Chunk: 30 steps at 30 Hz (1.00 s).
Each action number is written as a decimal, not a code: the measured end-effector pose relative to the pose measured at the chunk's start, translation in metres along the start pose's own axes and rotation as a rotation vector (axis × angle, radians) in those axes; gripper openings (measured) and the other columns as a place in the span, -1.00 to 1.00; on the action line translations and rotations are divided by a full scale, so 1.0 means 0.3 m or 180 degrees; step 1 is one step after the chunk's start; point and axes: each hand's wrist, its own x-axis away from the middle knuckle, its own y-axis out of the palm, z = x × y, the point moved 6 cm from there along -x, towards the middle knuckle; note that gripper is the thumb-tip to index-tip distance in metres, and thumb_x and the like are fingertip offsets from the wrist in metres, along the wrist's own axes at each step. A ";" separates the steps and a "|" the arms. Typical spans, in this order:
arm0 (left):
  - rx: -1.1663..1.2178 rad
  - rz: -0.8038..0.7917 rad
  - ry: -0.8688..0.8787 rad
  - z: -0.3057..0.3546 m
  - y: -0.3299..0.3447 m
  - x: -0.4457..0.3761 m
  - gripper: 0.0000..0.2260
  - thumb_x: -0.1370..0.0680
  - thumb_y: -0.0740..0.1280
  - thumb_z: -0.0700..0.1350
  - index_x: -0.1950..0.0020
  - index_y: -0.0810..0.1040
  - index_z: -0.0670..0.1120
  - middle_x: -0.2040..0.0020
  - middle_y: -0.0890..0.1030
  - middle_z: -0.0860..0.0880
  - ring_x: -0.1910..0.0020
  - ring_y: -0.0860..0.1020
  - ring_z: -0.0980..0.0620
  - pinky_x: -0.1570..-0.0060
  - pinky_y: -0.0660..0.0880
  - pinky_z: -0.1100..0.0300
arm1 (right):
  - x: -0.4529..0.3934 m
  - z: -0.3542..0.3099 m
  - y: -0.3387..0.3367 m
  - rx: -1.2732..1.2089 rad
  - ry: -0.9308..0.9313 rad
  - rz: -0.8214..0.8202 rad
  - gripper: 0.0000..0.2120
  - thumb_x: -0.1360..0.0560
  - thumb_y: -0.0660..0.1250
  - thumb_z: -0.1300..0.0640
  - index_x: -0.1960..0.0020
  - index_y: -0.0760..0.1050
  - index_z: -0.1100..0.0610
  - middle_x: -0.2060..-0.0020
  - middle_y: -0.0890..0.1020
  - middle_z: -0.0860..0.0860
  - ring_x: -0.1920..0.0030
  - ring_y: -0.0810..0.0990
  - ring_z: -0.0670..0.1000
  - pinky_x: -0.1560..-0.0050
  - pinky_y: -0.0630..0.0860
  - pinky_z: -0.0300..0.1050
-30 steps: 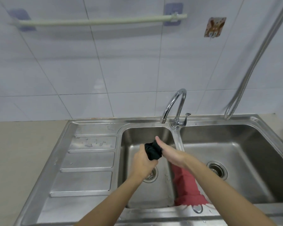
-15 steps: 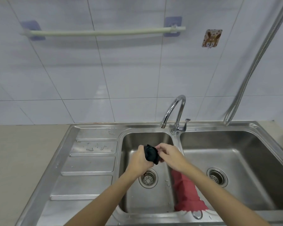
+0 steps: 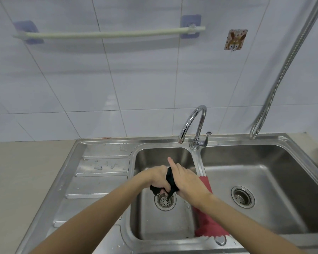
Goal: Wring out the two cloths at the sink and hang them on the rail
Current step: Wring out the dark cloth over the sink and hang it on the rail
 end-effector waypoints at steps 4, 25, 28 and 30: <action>-0.0586 -0.0005 -0.0067 0.024 -0.005 -0.015 -0.90 -0.40 0.34 -0.29 0.29 0.57 -0.14 0.44 0.56 -0.03 0.47 0.51 0.05 0.25 0.53 0.17 | -0.035 0.008 0.034 -0.0447 0.0329 -0.0291 -0.23 -0.22 0.55 0.17 -0.30 0.23 0.27 0.12 0.63 0.14 0.16 0.65 0.15 0.22 0.54 -0.04; -0.3313 0.1152 0.0568 -0.077 0.009 -0.090 -0.82 -0.62 0.12 -0.23 -0.12 0.49 -0.19 -0.02 0.66 -0.15 0.07 0.66 -0.19 0.24 0.46 0.05 | -0.148 0.057 0.213 -0.1678 0.0668 -0.2971 -0.86 -0.21 0.34 0.35 0.28 0.47 0.17 0.37 0.48 0.14 0.38 0.42 0.07 0.44 0.26 -0.23; -0.3301 0.1216 0.0636 -0.055 0.004 -0.096 -0.82 -0.61 0.13 -0.26 -0.14 0.46 -0.21 0.00 0.66 -0.15 0.09 0.66 -0.20 0.24 0.47 0.05 | -0.131 0.096 0.217 -0.2208 0.1178 -0.3347 -0.78 -0.23 0.30 0.37 0.31 0.31 0.12 0.53 0.26 0.05 0.56 0.19 -0.02 0.54 0.10 -0.28; -0.3212 0.1244 0.0632 -0.057 0.009 -0.109 -0.85 -0.61 0.15 -0.23 -0.11 0.47 -0.19 0.04 0.67 -0.14 0.14 0.66 -0.19 0.24 0.50 0.06 | -0.120 0.108 0.205 -0.2331 0.1273 -0.3510 -0.75 -0.27 0.27 0.40 0.33 0.28 0.10 0.58 0.23 0.00 0.61 0.16 -0.08 0.57 0.09 -0.32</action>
